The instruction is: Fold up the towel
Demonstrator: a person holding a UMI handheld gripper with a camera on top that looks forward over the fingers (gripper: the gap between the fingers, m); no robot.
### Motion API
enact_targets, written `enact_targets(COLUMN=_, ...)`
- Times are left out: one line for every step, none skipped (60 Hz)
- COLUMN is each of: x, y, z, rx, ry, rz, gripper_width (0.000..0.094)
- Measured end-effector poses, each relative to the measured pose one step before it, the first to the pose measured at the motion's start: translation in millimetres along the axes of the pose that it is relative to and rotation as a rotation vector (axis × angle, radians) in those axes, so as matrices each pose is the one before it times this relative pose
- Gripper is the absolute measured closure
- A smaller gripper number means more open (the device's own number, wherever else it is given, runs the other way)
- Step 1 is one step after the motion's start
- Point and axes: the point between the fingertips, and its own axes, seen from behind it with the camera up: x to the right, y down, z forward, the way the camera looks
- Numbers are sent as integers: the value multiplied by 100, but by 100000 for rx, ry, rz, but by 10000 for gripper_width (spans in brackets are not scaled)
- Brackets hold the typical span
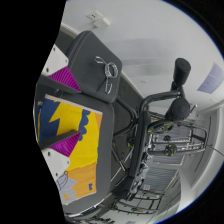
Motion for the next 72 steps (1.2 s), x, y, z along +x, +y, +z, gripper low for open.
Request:
enact_targets(x=-142, y=15, z=-77, rx=-378, ry=-393, rz=18, gripper_width=191)
enact_targets(x=-134, y=-130, z=-56, rx=-92, ry=-244, rz=-61, gripper_width=333)
enact_targets(x=-88, y=-139, z=-74, rx=112, ry=-91, rz=11, gripper_width=475)
enact_targets(x=60, y=-115, z=-22, rx=134, ry=403, rz=209, gripper_width=617)
enact_targets(x=378, y=-51, z=-34, rx=85, ry=1696, rz=288, gripper_width=760)
enact_targets(x=536, y=-52, z=-8, rx=273, ry=2405, rz=206, gripper_width=902)
enact_targets(x=224, y=-10, z=-34, rx=211, ry=1420, rz=629, gripper_width=903)
enact_targets(x=-215, y=190, z=-2, rx=-721, ry=-321, rz=326, gripper_width=904)
enact_targets(x=51, y=161, z=-203, rx=-1061, ry=-88, rz=-572, gripper_width=905)
enact_targets(x=-83, y=-30, z=12, rx=-246, ry=358, rz=-822, gripper_width=907)
enact_targets(x=58, y=-21, z=-158, rx=-528, ry=-146, rz=-682, gripper_width=908)
enact_targets(x=-94, y=-28, z=-107, rx=-611, ry=-354, rz=-55, gripper_width=908)
enact_targets(x=-168, y=-71, z=-127, rx=-436, ry=-812, rz=755, gripper_width=911)
enact_targets(x=-258, y=-73, z=-129, rx=-468, ry=-1212, rz=1374, gripper_width=913)
enact_targets(x=-263, y=-117, z=-132, rx=-317, ry=-1460, rz=1596, gripper_width=915)
enact_targets(x=-144, y=-211, z=-201, rx=-166, ry=-1326, rz=1657, gripper_width=915)
enact_targets(x=-30, y=-285, z=-236, rx=-14, ry=-989, rz=1629, gripper_width=916)
enact_targets(x=84, y=-345, z=-252, rx=93, ry=-594, rz=1424, gripper_width=916)
enact_targets(x=133, y=-433, z=-260, rx=371, ry=-505, rz=1194, gripper_width=916)
enact_targets(x=96, y=-567, z=-504, rx=408, ry=-269, rz=1007, gripper_width=916)
enact_targets(x=191, y=-614, z=-295, rx=930, ry=-706, rz=1152, gripper_width=916)
enact_targets(x=369, y=-668, z=-407, rx=917, ry=-716, rz=1072, gripper_width=916)
enact_targets(x=239, y=-692, z=-329, rx=959, ry=-692, rz=1051, gripper_width=916)
enact_targets(x=270, y=-756, z=-313, rx=816, ry=-683, rz=892, gripper_width=917)
enact_targets(x=366, y=-781, z=-353, rx=831, ry=-587, rz=944, gripper_width=916)
enact_targets(x=457, y=-834, z=-356, rx=935, ry=-350, rz=1135, gripper_width=916)
enact_targets(x=570, y=-863, z=-384, rx=985, ry=-183, rz=1293, gripper_width=916)
enact_targets(x=618, y=-846, z=-351, rx=922, ry=-41, rz=1284, gripper_width=916)
enact_targets(x=404, y=-880, z=-266, rx=679, ry=282, rz=1100, gripper_width=916)
enact_targets(x=663, y=-668, z=-381, rx=595, ry=236, rz=885, gripper_width=915)
enact_targets(x=904, y=-787, z=-143, rx=495, ry=6, rz=792, gripper_width=915)
enact_targets(x=743, y=-718, z=-154, rx=395, ry=485, rz=700, gripper_width=915)
enact_targets(x=908, y=-666, z=-219, rx=491, ry=245, rz=743, gripper_width=915)
enact_targets(x=855, y=-602, z=-183, rx=551, ry=242, rz=626, gripper_width=914)
enact_targets(x=897, y=-560, z=-189, rx=465, ry=283, rz=208, gripper_width=915)
enact_targets(x=967, y=-436, z=-143, rx=293, ry=437, rz=-395, gripper_width=913)
enact_targets(x=986, y=-346, z=-117, rx=76, ry=645, rz=-780, gripper_width=912)
enact_targets(x=983, y=-227, z=-88, rx=-77, ry=677, rz=-937, gripper_width=911)
enact_targets(x=665, y=-98, z=152, rx=-117, ry=869, rz=-1181, gripper_width=910)
enact_targets(x=965, y=8, z=77, rx=-500, ry=645, rz=-1740, gripper_width=910)
enact_targets(x=1000, y=146, z=109, rx=-601, ry=847, rz=-2038, gripper_width=909)
enact_targets(x=1012, y=156, z=101, rx=-433, ry=1159, rz=-1944, gripper_width=909)
enact_targets(x=1011, y=208, z=120, rx=-212, ry=1398, rz=-1613, gripper_width=909)
enact_targets(x=956, y=257, z=165, rx=-148, ry=1402, rz=-1262, gripper_width=910)
enact_targets(x=901, y=336, z=171, rx=-294, ry=1277, rz=-979, gripper_width=910)
enact_targets(x=861, y=402, z=174, rx=-436, ry=1223, rz=-801, gripper_width=910)
enact_targets(x=912, y=606, z=66, rx=-708, ry=1140, rz=-645, gripper_width=909)
enact_targets(x=560, y=540, z=296, rx=-842, ry=1153, rz=-363, gripper_width=909)
enact_targets(x=667, y=535, z=228, rx=-785, ry=899, rz=-10, gripper_width=908)
enact_targets(x=641, y=480, z=194, rx=-661, ry=844, rz=365, gripper_width=909)
enact_targets(x=578, y=504, z=224, rx=-615, ry=854, rz=573, gripper_width=909)
enact_targets(x=538, y=489, z=254, rx=-664, ry=852, rz=457, gripper_width=908)
enact_targets(x=438, y=535, z=244, rx=-779, ry=626, rz=228, gripper_width=908)
enact_targets(x=328, y=495, z=258, rx=-763, ry=283, rz=175, gripper_width=908)
enact_targets(x=466, y=413, z=39, rx=-532, ry=-41, rz=152, gripper_width=906)
enact_targets(x=138, y=310, z=313, rx=-261, ry=-209, rz=123, gripper_width=905)
enact_targets(x=20, y=280, z=277, rx=-161, ry=-391, rz=-182, gripper_width=884)
enact_targets(x=51, y=295, z=269, rx=-287, ry=-164, rz=-323, gripper_width=847)
enact_targets(x=45, y=286, z=247, rx=-405, ry=-75, rz=-537, gripper_width=774)
enact_targets(x=50, y=196, z=203, rx=-488, ry=-190, rz=-614, gripper_width=663)
enact_targets(x=130, y=158, z=99, rx=-497, ry=165, rz=-573, gripper_width=515)
enact_targets(x=143, y=111, z=-16, rx=-566, ry=284, rz=-613, gripper_width=366)
enact_targets(x=171, y=60, z=-149, rx=-466, ry=360, rz=-695, gripper_width=218)
enact_targets(x=136, y=-29, z=-280, rx=-158, ry=216, rz=-666, gripper_width=69)
enact_targets(x=68, y=-135, z=-429, rx=98, ry=-82, rz=-674, gripper_width=87)
enact_targets(x=186, y=-295, z=-562, rx=624, ry=308, rz=-472, gripper_width=123)
enact_targets(x=187, y=-410, z=-718, rx=1097, ry=266, rz=-258, gripper_width=125)
enact_targets(x=190, y=-442, z=-876, rx=1298, ry=133, rz=-70, gripper_width=113)
enact_targets(x=178, y=-474, z=-996, rx=1449, ry=71, rz=229, gripper_width=94)
enact_targets(x=186, y=-450, z=-1076, rx=1210, ry=22, rz=402, gripper_width=74)
enact_targets(x=115, y=-428, z=-1193, rx=915, ry=-311, rz=466, gripper_width=68)
enact_targets(x=80, y=-374, z=-1243, rx=583, ry=-326, rz=600, gripper_width=69)
